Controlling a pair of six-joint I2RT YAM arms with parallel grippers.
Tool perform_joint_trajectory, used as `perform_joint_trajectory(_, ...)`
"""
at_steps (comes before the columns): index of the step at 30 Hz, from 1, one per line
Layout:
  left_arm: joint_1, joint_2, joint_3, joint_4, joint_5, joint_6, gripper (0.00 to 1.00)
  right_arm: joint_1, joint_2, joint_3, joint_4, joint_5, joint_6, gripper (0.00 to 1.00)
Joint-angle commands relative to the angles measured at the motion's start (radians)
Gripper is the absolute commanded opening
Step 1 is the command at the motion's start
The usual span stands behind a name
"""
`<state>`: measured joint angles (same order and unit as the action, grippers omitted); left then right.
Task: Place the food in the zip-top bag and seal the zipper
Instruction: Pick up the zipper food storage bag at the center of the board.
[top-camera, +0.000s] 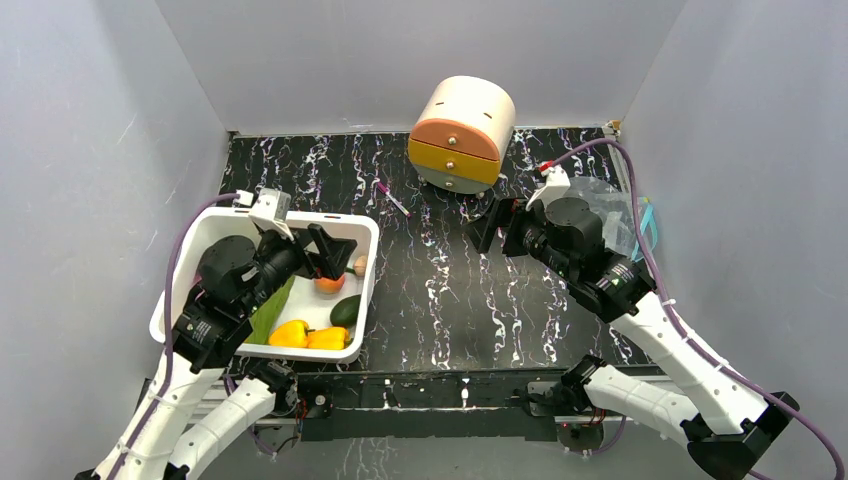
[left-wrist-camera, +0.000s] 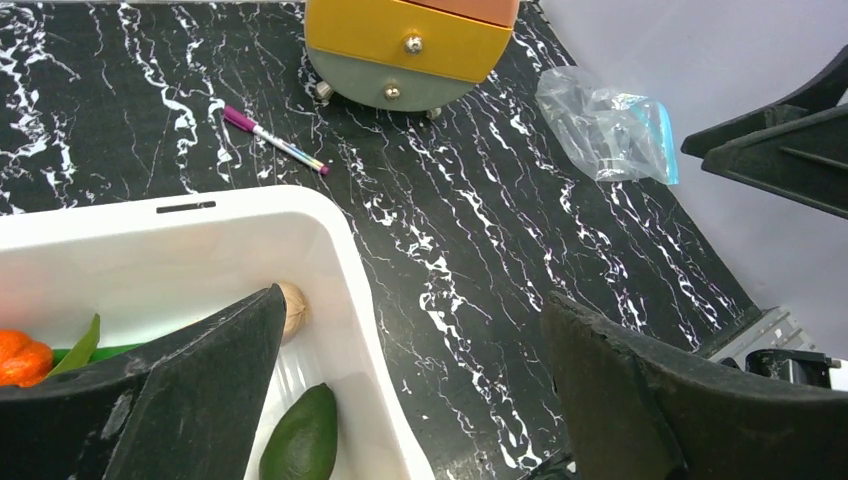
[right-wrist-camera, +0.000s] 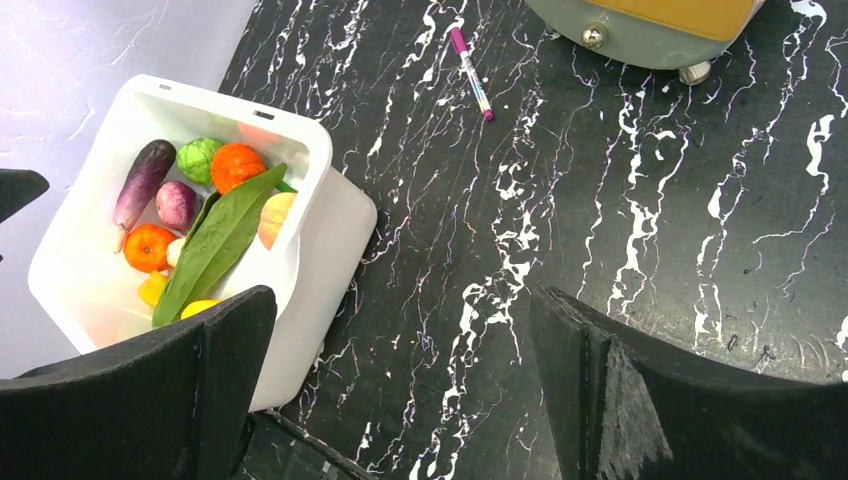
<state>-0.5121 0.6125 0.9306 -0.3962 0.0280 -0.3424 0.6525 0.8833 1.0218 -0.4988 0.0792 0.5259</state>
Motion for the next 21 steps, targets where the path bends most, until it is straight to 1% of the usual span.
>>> perform_joint_trajectory(1,0.003,-0.035,-0.027,0.066,0.055,0.03,0.98,0.0,-0.009,0.0,0.033,0.025,0.003,0.98)
perform_joint_trajectory(4,0.004,-0.047,-0.049,0.076,0.073,0.037,0.98,-0.001,-0.004,-0.007,0.044,0.047,0.01,0.98)
perform_joint_trajectory(10,0.003,-0.02,-0.049,0.039,0.027,0.031,0.99,0.0,0.038,0.014,0.033,0.133,0.016,0.98)
perform_joint_trajectory(17,0.003,0.008,-0.083,0.051,-0.045,0.025,0.98,0.0,0.135,0.025,0.011,0.283,-0.006,0.98)
perform_joint_trajectory(21,0.003,0.026,-0.109,0.053,-0.088,-0.012,0.98,-0.028,0.183,0.011,0.035,0.416,-0.028,0.98)
